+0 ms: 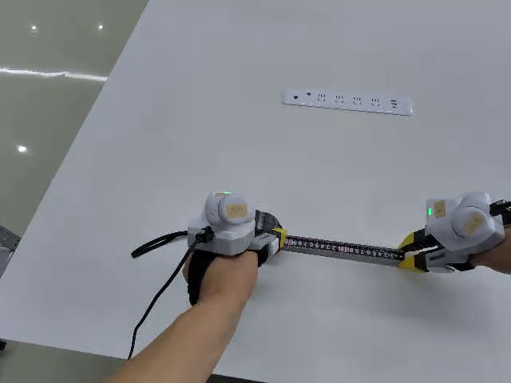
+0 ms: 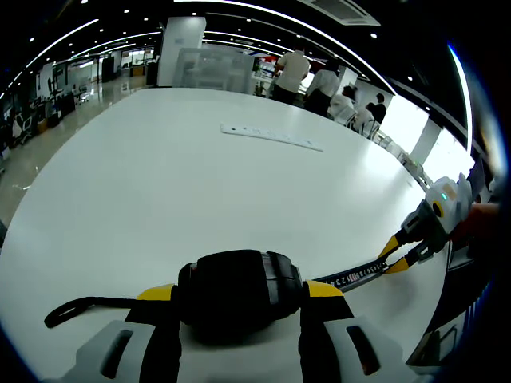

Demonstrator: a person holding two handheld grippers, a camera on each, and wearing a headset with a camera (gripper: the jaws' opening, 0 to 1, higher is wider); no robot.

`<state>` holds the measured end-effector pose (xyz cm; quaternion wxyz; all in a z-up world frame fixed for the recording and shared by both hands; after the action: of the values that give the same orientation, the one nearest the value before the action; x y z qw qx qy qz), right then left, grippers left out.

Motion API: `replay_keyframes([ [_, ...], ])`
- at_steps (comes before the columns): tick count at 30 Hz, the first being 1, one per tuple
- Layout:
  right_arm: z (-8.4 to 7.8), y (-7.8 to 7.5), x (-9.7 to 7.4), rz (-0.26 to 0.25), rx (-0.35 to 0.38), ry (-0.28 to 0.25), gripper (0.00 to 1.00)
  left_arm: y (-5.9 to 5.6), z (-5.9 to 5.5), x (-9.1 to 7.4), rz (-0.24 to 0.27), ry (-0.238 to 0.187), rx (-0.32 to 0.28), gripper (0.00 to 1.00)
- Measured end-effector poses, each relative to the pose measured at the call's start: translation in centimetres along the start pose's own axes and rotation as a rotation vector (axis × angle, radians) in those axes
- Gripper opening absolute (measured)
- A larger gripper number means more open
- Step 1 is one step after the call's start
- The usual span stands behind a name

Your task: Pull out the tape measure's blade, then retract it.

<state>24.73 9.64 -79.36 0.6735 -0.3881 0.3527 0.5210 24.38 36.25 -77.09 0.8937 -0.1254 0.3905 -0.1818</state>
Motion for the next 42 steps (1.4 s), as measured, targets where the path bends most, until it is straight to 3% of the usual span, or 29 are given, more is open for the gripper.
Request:
replay_keyframes([
  [42, 4.0, 0.2, 2.2, 0.014, -0.008, -0.062, 0.12, 0.0, 0.0, -0.1, -0.021, -0.001, -0.017, 0.56],
])
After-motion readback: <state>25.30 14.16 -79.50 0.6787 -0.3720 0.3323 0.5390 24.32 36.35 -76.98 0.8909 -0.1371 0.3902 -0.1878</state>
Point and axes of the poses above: the centre of the closed fingertips' face, and the gripper's own axes: x roughly forward along the fingers, y roughly to its left, z roughly out of its top, the point moved 3 cm from there along -x, roughly backward along the fingers, and after that the axes turned 13 degrees about -z, right-handed, at the moved point
